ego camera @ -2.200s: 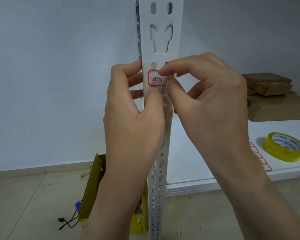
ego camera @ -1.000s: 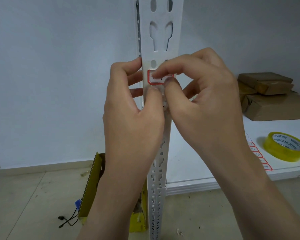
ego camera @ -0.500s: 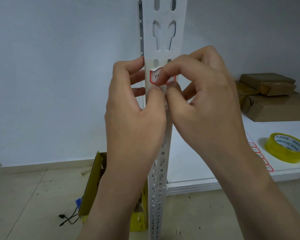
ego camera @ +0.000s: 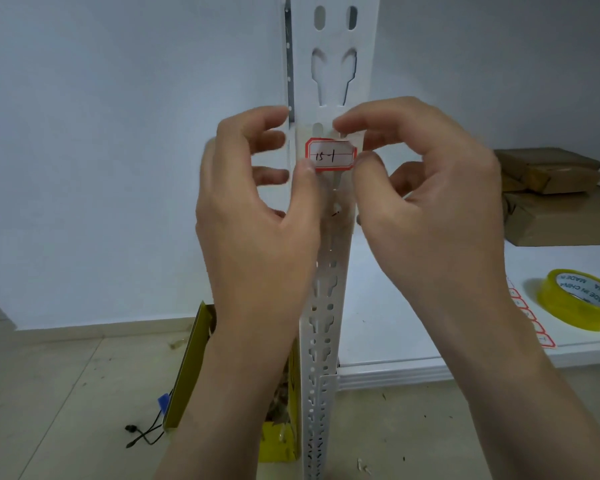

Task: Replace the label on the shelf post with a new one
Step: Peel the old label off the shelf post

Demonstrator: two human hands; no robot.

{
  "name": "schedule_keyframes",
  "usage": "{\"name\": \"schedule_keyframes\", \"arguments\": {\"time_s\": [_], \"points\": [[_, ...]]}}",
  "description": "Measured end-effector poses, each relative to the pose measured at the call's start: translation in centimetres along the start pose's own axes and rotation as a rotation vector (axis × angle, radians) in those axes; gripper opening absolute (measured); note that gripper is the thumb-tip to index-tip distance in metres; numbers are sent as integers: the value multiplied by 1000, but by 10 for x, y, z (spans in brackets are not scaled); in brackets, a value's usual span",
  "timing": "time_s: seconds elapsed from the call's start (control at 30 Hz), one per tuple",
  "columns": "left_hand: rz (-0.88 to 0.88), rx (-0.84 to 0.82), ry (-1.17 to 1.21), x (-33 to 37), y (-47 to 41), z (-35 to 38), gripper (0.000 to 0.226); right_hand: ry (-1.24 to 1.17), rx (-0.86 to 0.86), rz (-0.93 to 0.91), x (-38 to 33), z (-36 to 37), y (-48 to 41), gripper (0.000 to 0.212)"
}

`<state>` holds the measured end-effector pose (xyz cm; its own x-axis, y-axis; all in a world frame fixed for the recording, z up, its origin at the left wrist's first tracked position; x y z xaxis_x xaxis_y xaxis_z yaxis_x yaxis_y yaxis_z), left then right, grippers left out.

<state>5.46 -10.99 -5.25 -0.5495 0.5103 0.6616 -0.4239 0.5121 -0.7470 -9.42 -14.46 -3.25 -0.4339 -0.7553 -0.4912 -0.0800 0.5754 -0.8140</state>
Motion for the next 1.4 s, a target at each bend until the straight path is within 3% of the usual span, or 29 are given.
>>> {"name": "schedule_keyframes", "arguments": {"time_s": [0.13,0.33,0.7,0.83,1.4], "points": [[130,81,-102,3,-1,-10,29,-5,35,-22,3,-6,3,27],[167,49,-97,5,0,-8,21,172,-24,-96,-1,4,7,34],[192,54,-149,6,0,-8,20,115,-63,-60,-4,6,7,32],[196,52,-150,5,-1,-9,20,107,-63,-47,-3,6,6,22],[216,101,-283,6,-7,-6,12,-154,-8,100,6,-5,7,17]]}}
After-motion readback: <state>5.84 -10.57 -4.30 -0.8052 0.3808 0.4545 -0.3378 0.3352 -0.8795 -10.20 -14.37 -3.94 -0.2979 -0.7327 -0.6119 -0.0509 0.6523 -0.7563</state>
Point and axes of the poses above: each hand's wrist, its own y-axis away from the middle knuckle, its own z-axis out of the palm, x = y × z, the point moved 8 cm from there along -y, towards the middle knuckle, and after that the axes turned 3 degrees about -x, right-handed, at the moved point
